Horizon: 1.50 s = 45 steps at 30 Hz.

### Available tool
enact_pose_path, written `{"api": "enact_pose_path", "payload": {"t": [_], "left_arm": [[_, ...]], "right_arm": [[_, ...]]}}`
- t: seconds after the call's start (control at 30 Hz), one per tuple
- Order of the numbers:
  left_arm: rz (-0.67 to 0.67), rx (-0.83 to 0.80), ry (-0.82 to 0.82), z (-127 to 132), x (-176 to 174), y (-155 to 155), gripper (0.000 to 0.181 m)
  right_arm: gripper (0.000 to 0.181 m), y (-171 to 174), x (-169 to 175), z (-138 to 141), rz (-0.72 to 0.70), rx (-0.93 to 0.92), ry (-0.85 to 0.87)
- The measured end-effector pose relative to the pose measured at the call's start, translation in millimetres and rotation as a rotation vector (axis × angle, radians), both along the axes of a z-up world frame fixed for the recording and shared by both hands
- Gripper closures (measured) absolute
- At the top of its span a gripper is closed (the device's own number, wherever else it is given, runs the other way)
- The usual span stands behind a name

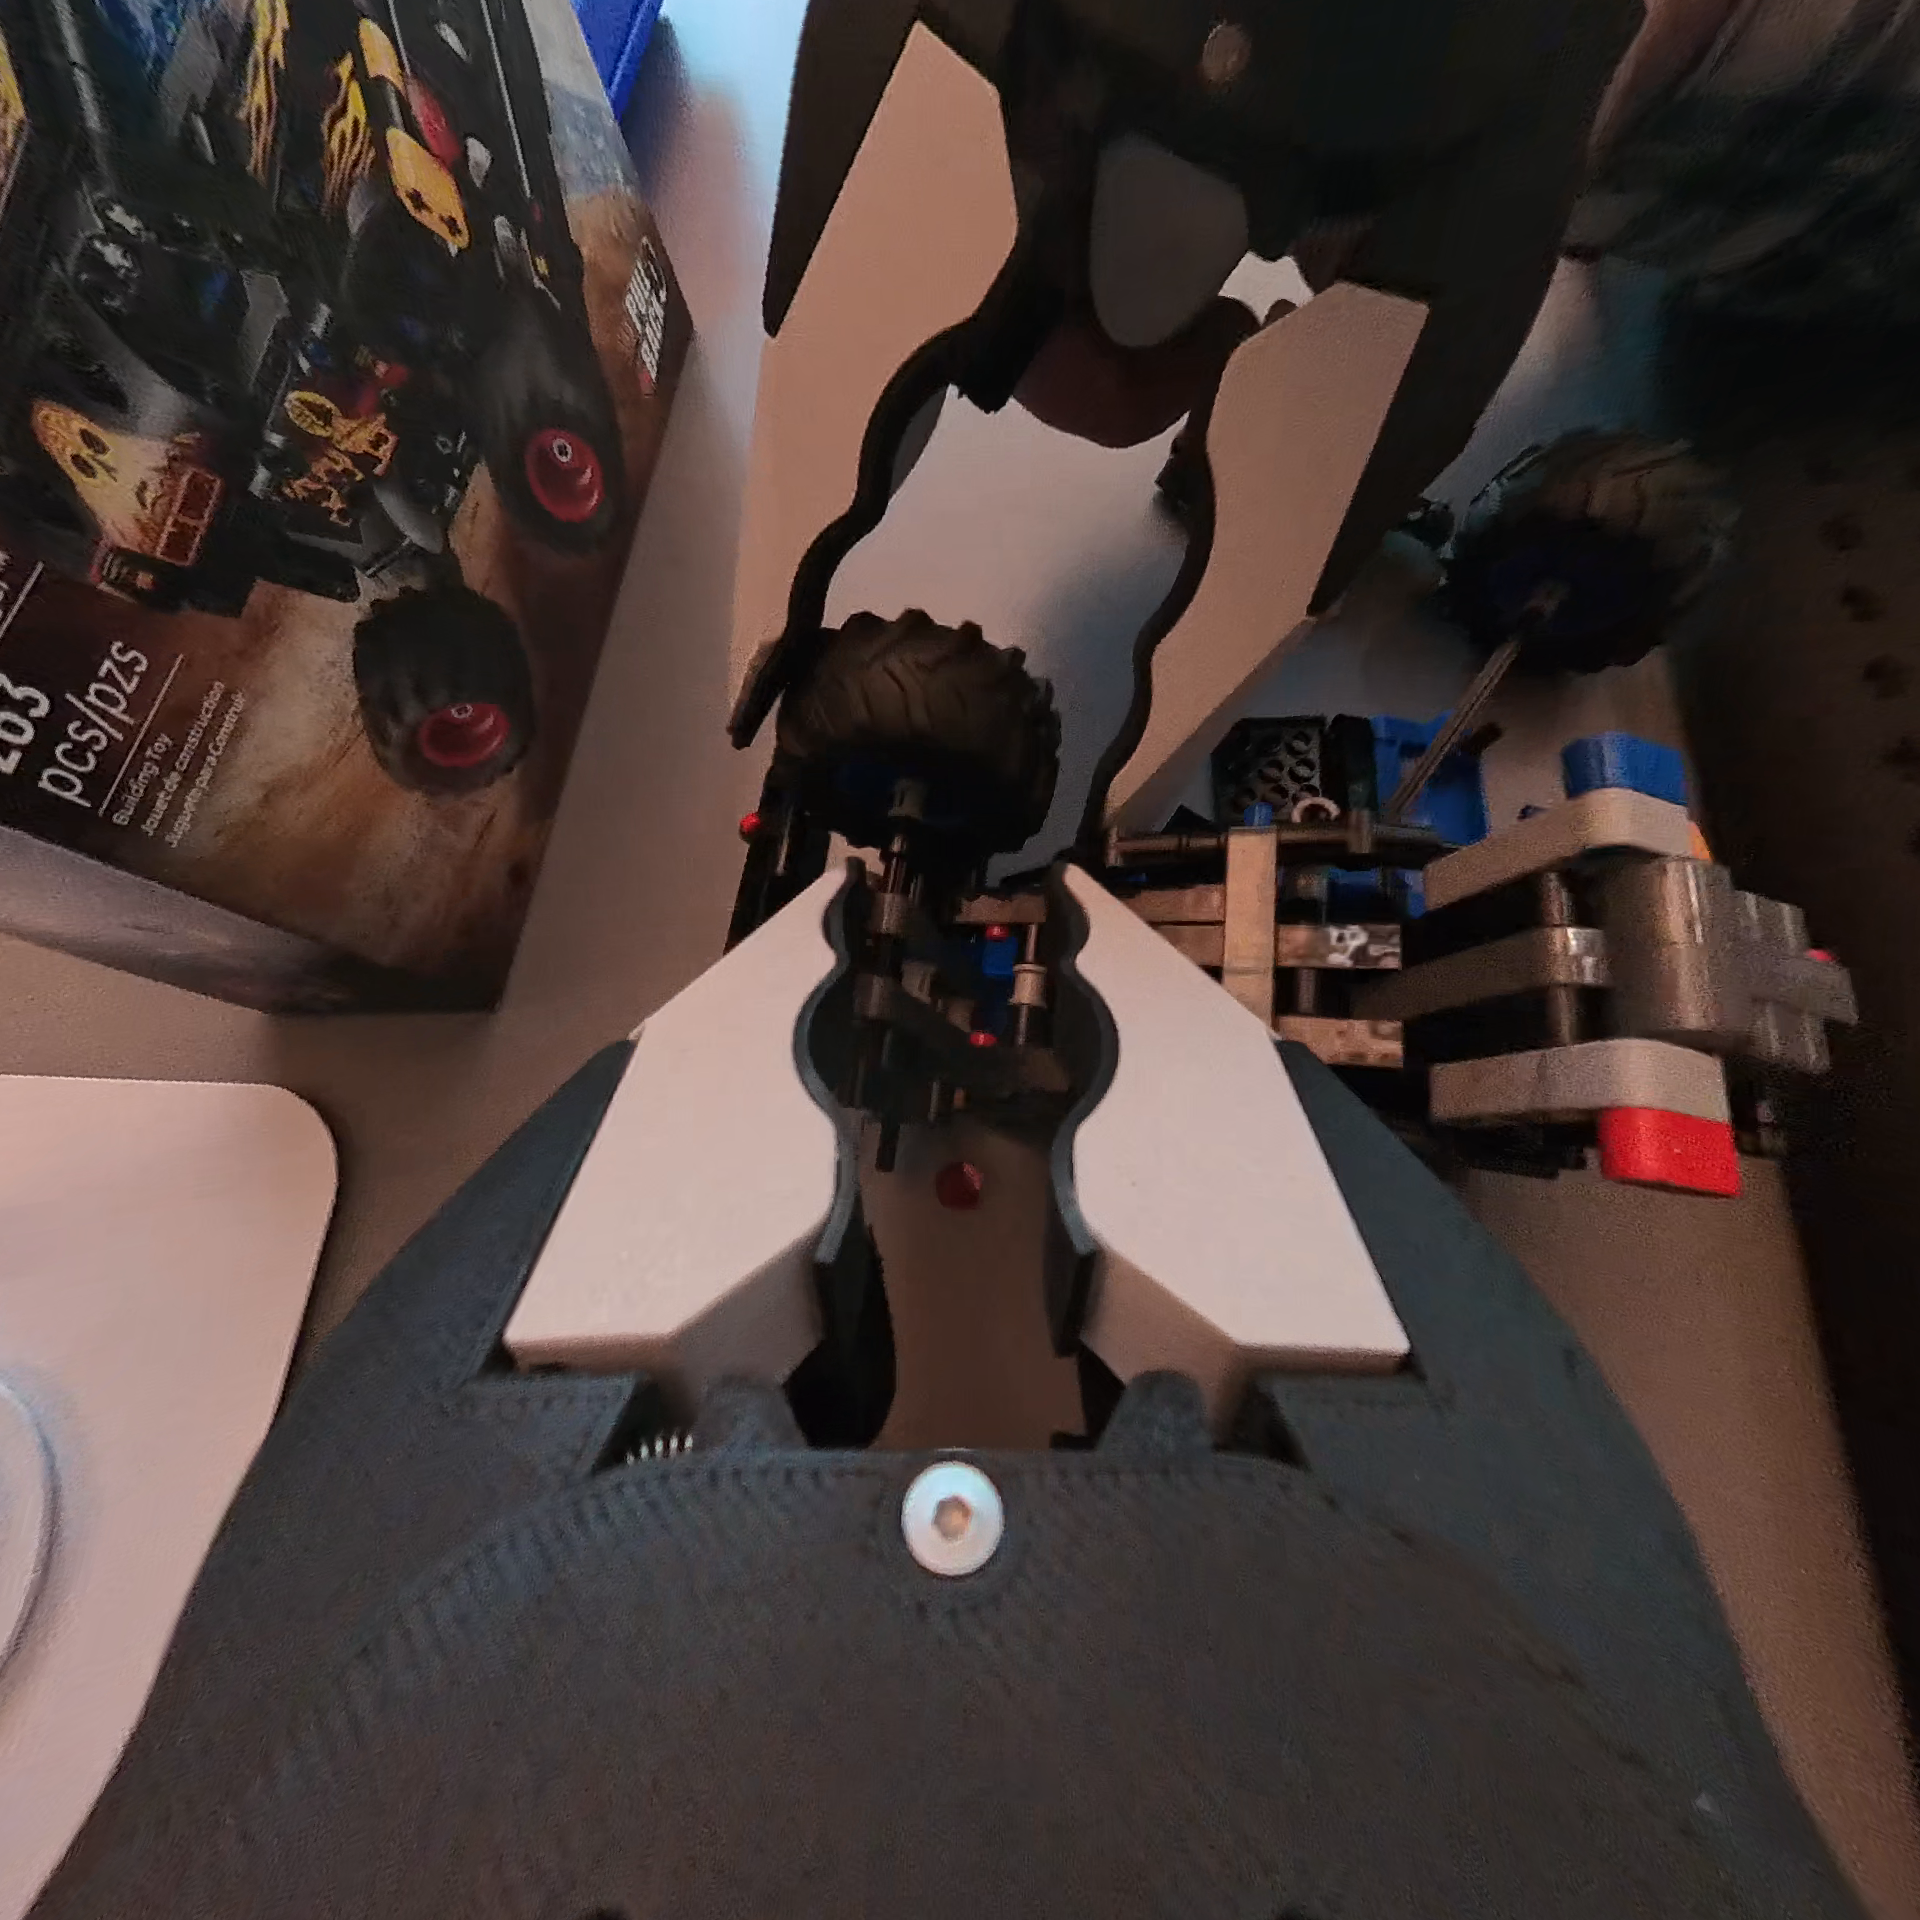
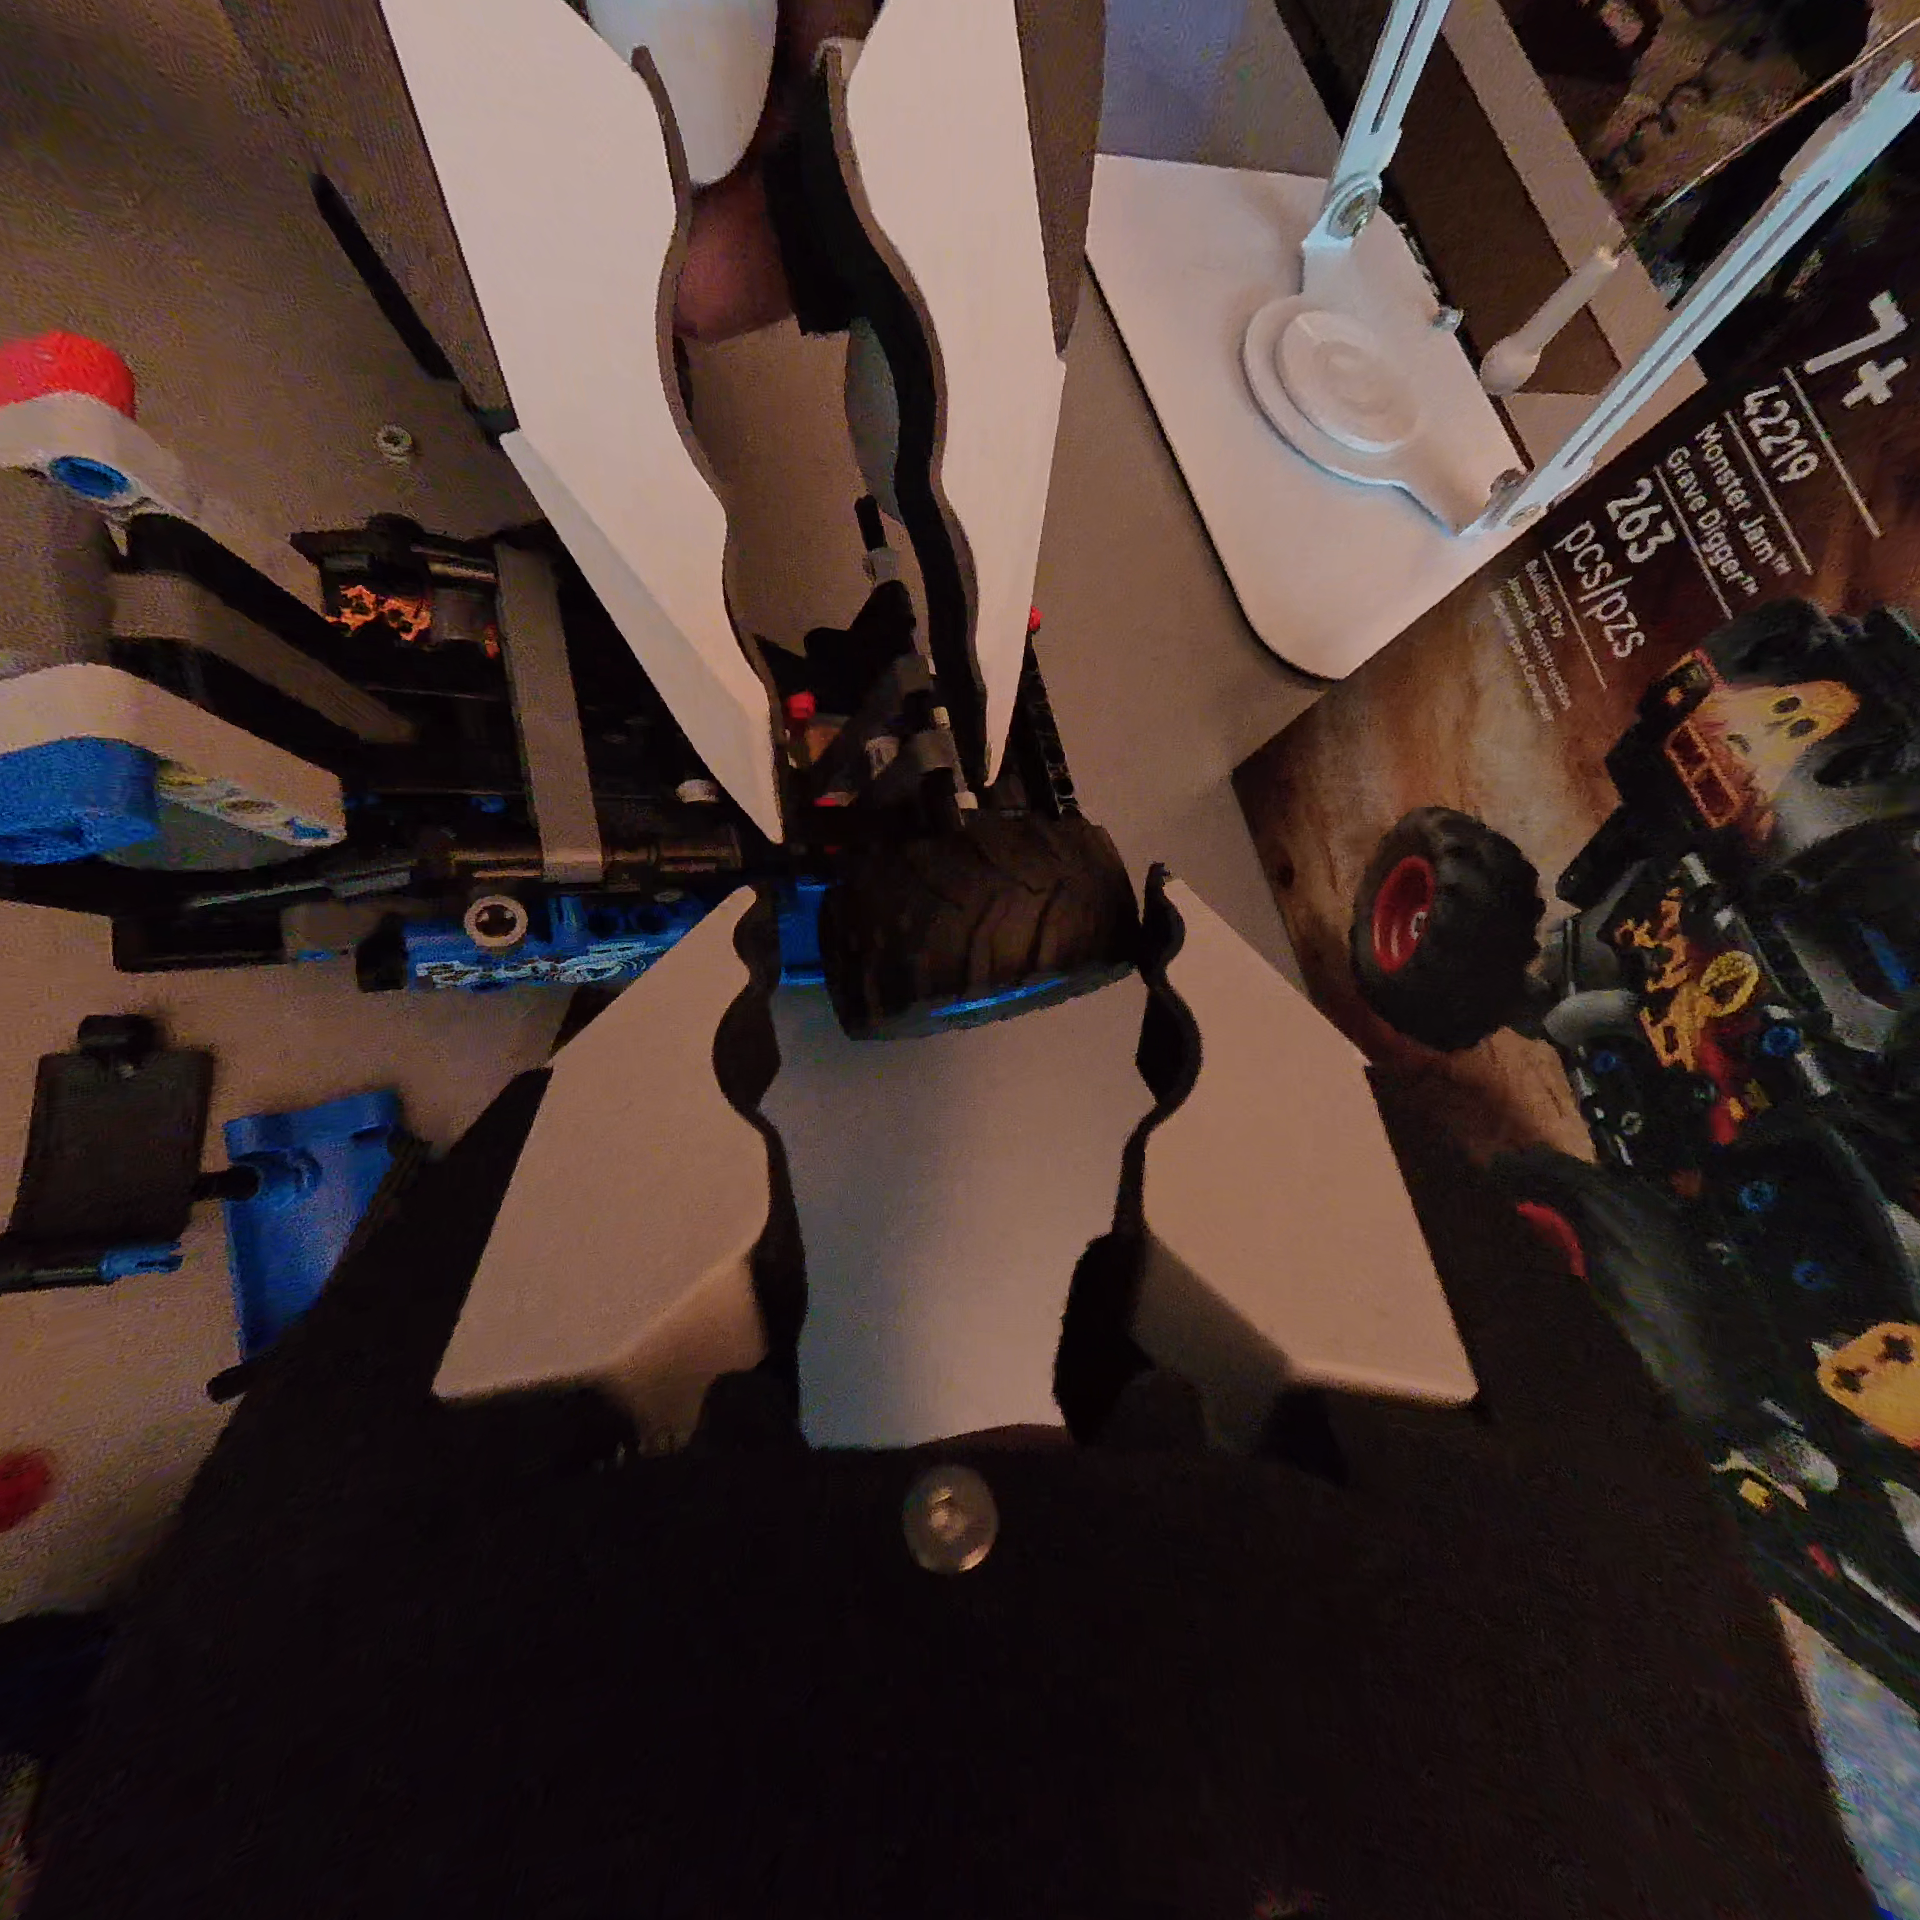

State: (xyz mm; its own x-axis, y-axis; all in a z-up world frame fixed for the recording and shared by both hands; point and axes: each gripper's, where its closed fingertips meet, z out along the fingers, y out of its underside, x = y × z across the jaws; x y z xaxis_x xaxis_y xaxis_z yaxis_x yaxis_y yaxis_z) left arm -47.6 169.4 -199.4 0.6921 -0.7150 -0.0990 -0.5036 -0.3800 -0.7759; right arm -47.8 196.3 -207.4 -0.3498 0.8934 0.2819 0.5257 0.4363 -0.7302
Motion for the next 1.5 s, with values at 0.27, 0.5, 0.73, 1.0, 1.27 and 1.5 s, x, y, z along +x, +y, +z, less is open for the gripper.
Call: {"api": "enact_pose_path", "payload": {"t": [0.27,0.5,0.73,1.0,1.27,1.5], "left_arm": [[0.0,0.011,-0.013,-10,0,-1,0.173],[-0.027,0.031,-0.007,-11,1,-5,0.173],[-0.026,0.022,-0.041,0,-17,-16,0.175],[0.025,0.037,-0.059,8,-32,-18,0.165],[0.233,-0.003,-0.183,14,-89,-19,0.139],[0.169,-0.188,-0.234,-16,-69,-26,0.16]], "right_arm": [[0.12,0,2,-8,0.055,0.131,-0.033],[0.122,3,8,-11,0.081,0.201,-0.045],[0.122,44,43,-16,0.001,0.157,-0.112],[0.098,53,70,-39,-0.047,0.079,-0.264],[0.114,29,53,4,-0.026,-0.011,-0.09],[0.127,-19,20,4,0.062,-0.003,-0.075]]}}
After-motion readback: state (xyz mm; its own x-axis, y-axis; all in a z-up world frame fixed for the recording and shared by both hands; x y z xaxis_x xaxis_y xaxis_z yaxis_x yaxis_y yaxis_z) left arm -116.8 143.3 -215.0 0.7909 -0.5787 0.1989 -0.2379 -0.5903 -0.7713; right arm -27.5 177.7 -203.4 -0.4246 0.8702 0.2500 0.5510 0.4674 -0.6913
